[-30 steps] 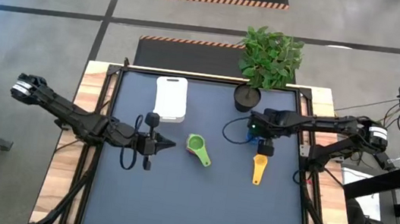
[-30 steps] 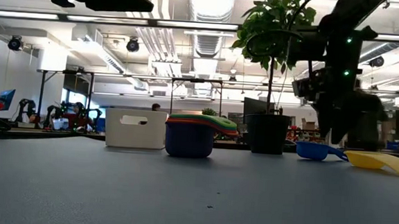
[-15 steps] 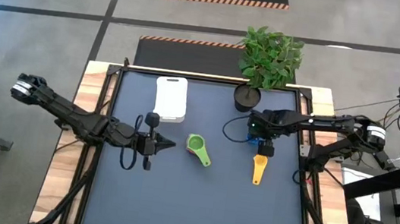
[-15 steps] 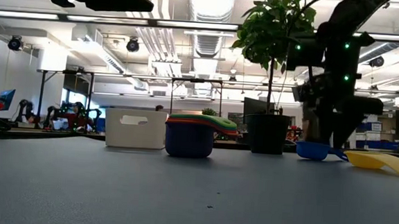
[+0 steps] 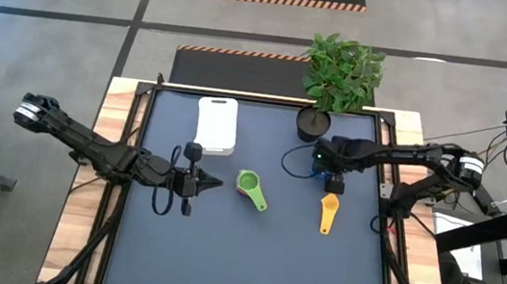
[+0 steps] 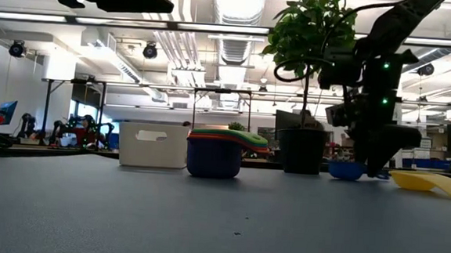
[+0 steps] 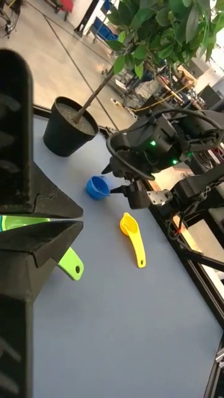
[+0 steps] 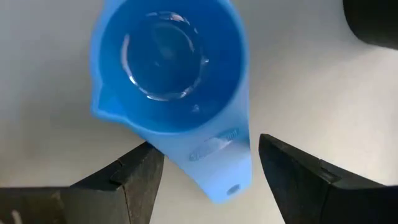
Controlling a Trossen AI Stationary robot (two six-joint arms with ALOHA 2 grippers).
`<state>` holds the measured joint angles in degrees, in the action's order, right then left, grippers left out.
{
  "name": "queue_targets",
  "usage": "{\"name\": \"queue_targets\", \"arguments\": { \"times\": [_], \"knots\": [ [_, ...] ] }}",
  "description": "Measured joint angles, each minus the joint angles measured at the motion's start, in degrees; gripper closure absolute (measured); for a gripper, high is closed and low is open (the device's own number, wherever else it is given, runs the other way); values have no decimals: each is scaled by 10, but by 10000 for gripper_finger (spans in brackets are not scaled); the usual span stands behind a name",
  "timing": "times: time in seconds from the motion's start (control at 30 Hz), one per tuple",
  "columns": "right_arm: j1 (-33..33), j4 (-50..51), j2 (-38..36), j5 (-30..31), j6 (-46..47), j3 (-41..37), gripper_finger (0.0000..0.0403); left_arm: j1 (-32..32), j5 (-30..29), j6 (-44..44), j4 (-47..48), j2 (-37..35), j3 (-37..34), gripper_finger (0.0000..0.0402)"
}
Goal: Nest measuring cups in basket
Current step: Stack the blue measuring cup on top of the green measuring cup
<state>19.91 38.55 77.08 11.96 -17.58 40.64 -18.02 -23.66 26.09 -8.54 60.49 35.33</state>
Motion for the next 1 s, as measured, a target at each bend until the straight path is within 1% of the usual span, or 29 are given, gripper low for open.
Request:
{"name": "queue_targets", "arguments": {
  "times": [0.17,0.23,0.47,0.53,0.63,0.83,1.0],
  "knots": [
    [3,0,0,-15,-3,-1,155,0,0,0,0,0,0,402],
    [3,-1,0,-19,-4,-1,162,0,0,0,0,0,0,402],
    [3,-3,0,-49,0,-1,231,0,0,0,0,0,0,402],
    [3,-3,0,-49,3,-1,248,0,0,0,0,0,0,402],
    [3,-3,0,-49,5,-1,266,0,0,0,0,0,0,402],
    [3,-3,-2,-49,23,-1,289,0,0,0,0,0,0,402],
    [1,12,-8,-50,66,26,316,0,-54,2,0,-4,0,402]
  ]
}}
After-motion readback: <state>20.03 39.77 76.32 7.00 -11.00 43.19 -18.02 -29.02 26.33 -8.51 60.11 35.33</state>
